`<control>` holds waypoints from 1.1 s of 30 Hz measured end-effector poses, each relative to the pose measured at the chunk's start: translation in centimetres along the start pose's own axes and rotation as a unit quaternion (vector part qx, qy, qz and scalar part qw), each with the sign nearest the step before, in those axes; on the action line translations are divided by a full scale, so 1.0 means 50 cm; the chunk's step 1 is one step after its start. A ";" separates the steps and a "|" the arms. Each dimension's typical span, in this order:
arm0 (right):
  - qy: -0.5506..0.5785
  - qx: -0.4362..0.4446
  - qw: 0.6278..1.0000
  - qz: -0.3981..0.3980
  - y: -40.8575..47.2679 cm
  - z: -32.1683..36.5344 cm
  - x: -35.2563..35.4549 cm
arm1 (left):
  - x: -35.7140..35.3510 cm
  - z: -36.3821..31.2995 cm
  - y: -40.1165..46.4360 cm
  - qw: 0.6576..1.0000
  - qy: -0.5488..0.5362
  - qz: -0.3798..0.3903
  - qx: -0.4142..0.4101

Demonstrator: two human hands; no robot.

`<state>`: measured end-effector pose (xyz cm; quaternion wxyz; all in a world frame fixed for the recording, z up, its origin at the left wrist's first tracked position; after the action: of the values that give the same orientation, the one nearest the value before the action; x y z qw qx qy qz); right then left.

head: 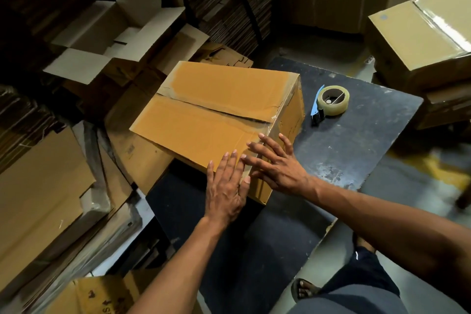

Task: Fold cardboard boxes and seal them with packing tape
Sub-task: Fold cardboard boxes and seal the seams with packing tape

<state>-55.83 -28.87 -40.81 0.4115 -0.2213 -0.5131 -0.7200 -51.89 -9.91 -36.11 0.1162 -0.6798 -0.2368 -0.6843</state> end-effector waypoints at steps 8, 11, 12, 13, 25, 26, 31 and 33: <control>-0.006 -0.003 1.000 -0.005 0.000 0.000 -0.011 | -0.012 -0.001 -0.004 0.999 0.032 0.026 0.018; -0.008 -0.013 1.000 -0.003 -0.005 0.003 -0.008 | -0.013 -0.016 -0.002 0.998 0.035 0.031 0.042; -0.011 -0.018 1.000 0.002 -0.006 0.004 -0.004 | -0.012 -0.016 -0.004 0.998 0.040 0.035 0.042; -0.015 -0.022 1.000 0.008 -0.005 0.004 0.000 | -0.010 -0.014 -0.007 0.997 0.046 0.040 0.037; -0.020 0.003 0.999 0.044 0.011 0.003 0.024 | 0.011 -0.015 -0.004 0.997 0.039 0.054 0.030; -0.025 0.002 0.999 0.047 0.014 0.005 0.026 | 0.010 -0.017 -0.003 0.997 0.038 0.058 0.031; -0.026 -0.025 0.996 0.077 0.022 0.035 0.041 | 0.019 0.015 -0.025 0.997 -0.006 0.074 0.015; 0.024 -0.040 0.995 0.087 0.018 0.083 0.054 | 0.039 0.039 -0.066 0.997 -0.037 0.070 0.017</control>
<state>-57.03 -26.14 -36.74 0.4758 -0.2636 -0.4528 -0.7065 -51.83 -5.81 -34.79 0.1666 -0.7177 -0.2047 -0.6445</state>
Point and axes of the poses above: each hand's wrist, its own y-axis towards the middle knuckle, its own x-axis out of the back of the hand, z = x × y, the point moved 3 cm from there along y, towards the middle knuckle, and after that the axes turned 14 degrees about -x, right-handed, at the moved point
